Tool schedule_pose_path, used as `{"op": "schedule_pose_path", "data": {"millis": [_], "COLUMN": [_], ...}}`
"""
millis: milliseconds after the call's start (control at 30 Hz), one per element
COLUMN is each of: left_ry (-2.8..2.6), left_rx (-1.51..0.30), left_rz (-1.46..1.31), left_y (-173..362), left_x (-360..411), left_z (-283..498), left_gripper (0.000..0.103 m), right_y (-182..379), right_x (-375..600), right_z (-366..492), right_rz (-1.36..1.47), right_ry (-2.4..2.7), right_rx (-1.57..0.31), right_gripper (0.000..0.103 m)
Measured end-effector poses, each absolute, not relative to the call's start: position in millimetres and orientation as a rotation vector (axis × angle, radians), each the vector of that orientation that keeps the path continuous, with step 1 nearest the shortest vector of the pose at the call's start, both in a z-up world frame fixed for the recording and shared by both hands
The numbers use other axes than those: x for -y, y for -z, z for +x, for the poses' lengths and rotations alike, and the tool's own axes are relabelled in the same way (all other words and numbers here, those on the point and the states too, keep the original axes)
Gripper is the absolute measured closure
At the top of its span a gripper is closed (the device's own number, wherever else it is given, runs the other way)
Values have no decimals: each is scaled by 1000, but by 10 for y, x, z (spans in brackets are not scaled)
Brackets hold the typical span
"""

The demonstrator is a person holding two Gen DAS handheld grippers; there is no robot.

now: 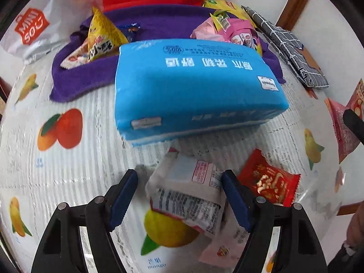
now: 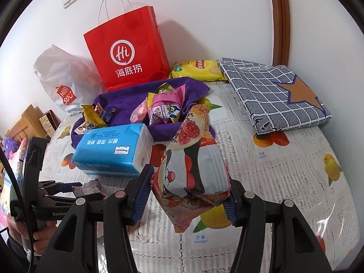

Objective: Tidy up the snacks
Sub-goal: 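Grasp the white snack wrapper with the left tool while the right tool holds the panda bag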

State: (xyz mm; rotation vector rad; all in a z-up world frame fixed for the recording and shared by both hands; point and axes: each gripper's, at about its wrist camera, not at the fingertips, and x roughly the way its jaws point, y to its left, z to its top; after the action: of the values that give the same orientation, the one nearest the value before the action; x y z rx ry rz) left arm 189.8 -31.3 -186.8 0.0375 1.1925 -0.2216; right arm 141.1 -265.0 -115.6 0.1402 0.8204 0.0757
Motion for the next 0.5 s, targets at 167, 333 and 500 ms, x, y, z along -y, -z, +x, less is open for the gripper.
{"op": "schedule_pose_path", "data": {"millis": [167, 333, 500], "left_ry": [235, 276, 274], "left_rx": [-1161, -1149, -1145], "left_rz": [52, -4, -68], "left_y": [1849, 1798, 1734], "left_x": [293, 90, -141], "left_z": [1901, 1870, 1801], "left_gripper": [44, 49, 49], "right_y": [1160, 1160, 1133], "right_x": [2575, 2516, 2407], "right_z": [1455, 1481, 1457], "right_rz": [117, 119, 111], "right_ry": [-76, -78, -96], "right_rx": [-826, -831, -825], "right_gripper": [47, 47, 47]}}
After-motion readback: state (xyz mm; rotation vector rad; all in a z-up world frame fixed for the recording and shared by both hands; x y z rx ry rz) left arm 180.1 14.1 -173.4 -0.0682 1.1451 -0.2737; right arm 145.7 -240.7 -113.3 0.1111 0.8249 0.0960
